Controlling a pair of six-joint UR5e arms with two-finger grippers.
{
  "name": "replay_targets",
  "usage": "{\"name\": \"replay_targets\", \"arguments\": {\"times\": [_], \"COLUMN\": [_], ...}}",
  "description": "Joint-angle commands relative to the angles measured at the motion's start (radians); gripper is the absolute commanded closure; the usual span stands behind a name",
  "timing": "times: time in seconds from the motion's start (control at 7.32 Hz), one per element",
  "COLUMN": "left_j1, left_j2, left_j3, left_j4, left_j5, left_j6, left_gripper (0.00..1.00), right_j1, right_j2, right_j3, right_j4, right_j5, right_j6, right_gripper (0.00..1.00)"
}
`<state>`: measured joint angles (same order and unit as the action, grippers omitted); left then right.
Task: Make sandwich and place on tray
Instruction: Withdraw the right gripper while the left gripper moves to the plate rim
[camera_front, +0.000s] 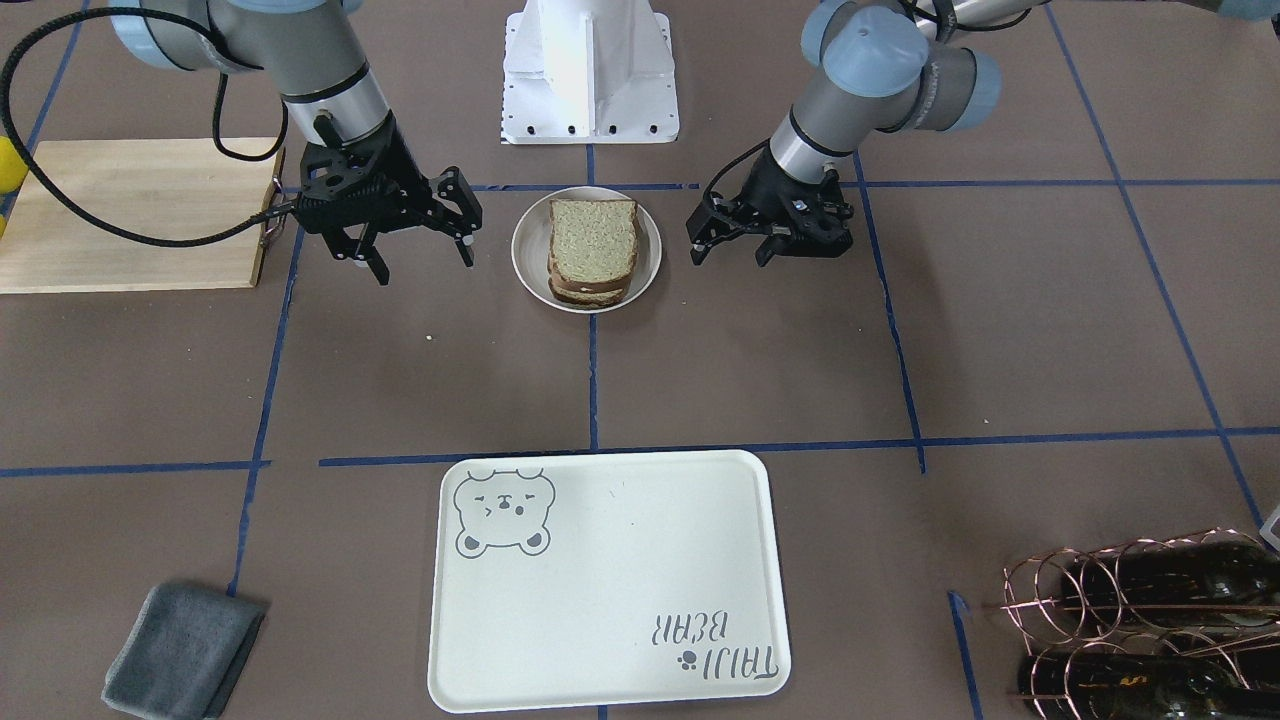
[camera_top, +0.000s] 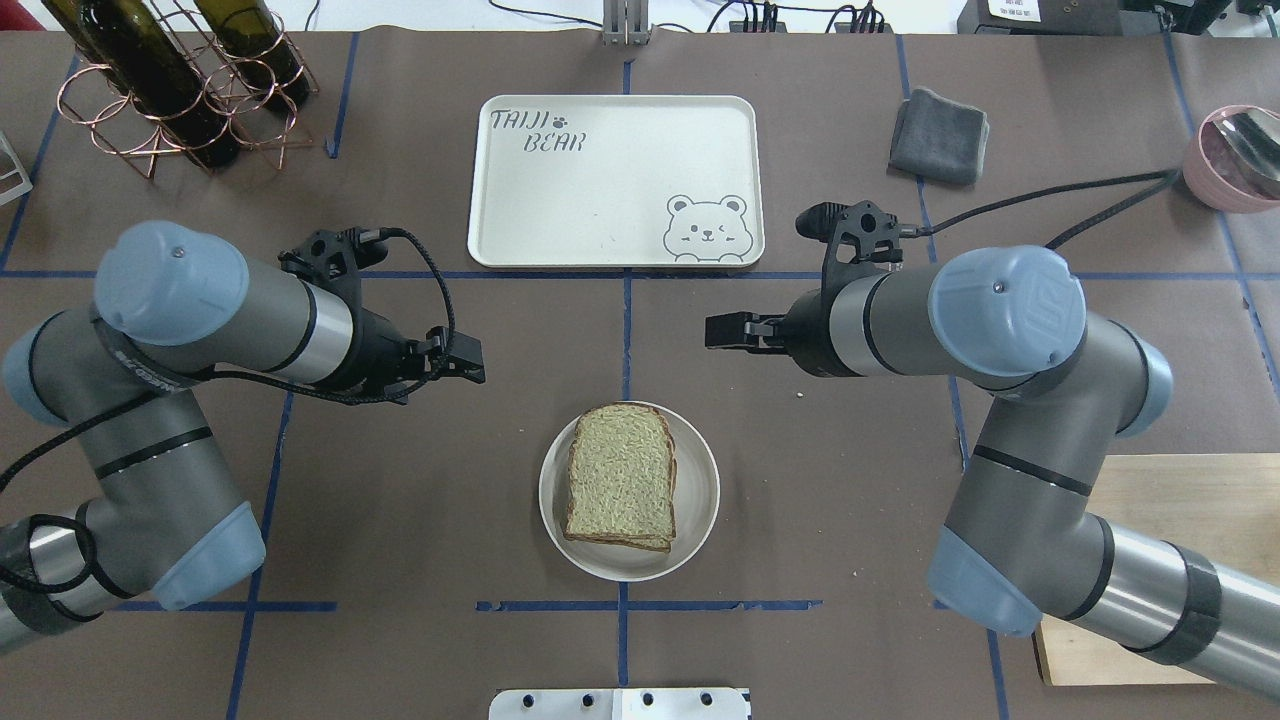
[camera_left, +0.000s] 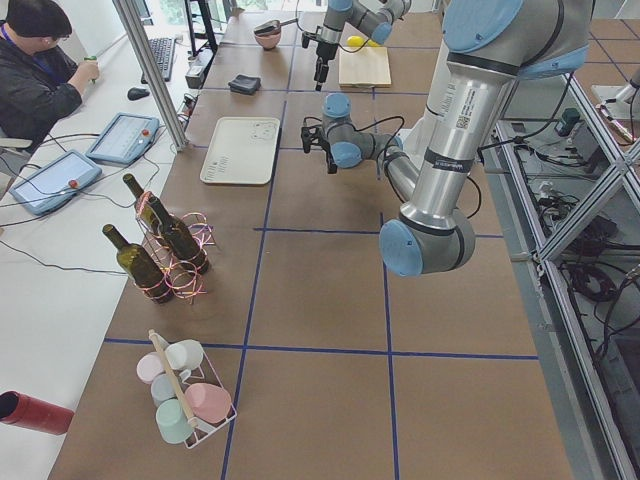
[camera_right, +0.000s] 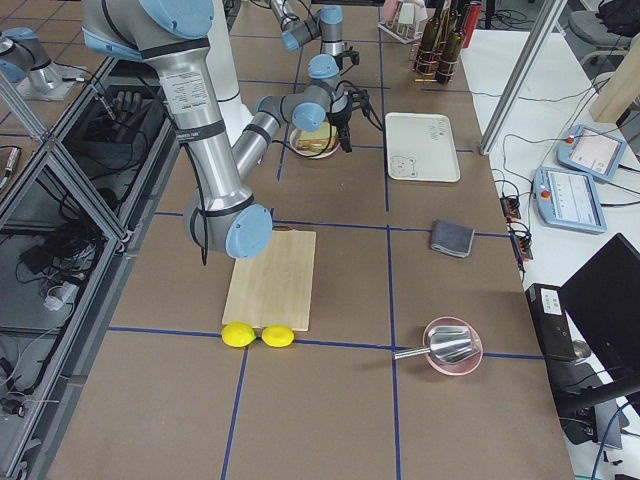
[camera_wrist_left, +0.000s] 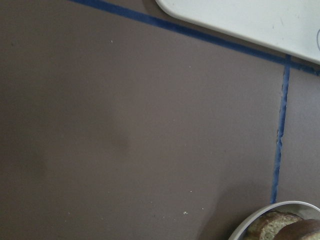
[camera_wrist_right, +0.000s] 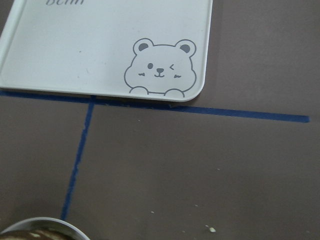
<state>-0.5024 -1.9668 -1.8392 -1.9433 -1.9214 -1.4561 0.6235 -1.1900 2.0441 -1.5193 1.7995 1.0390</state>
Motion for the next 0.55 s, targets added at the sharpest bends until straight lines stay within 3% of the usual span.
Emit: {"name": "replay_targets", "arguments": {"times": [0.0, 0.27, 0.41], "left_j1": [0.082, 0.117, 0.131], "left_j2": [-0.047, -0.058, -0.061], "left_j3": [0.006, 0.026, 0.031], "left_j4": [0.076, 0.076, 0.076], "left_j5": [0.053, 0.073, 0.073], "left_j6": [-0.006, -0.004, -0.004], "left_gripper": [0.28, 0.36, 0.39], "right_j1": [0.118, 0.264, 0.313], "right_j2": [-0.025, -0.101, -0.141], "right_j3": [0.027, 0.022, 0.021], "right_j4": [-0.146, -0.15, -0.151], "right_j5": [0.136, 0.292, 0.317], "right_j6": [-0.167, -0.34, -0.422], "right_gripper": [0.0, 0.0, 0.0]}}
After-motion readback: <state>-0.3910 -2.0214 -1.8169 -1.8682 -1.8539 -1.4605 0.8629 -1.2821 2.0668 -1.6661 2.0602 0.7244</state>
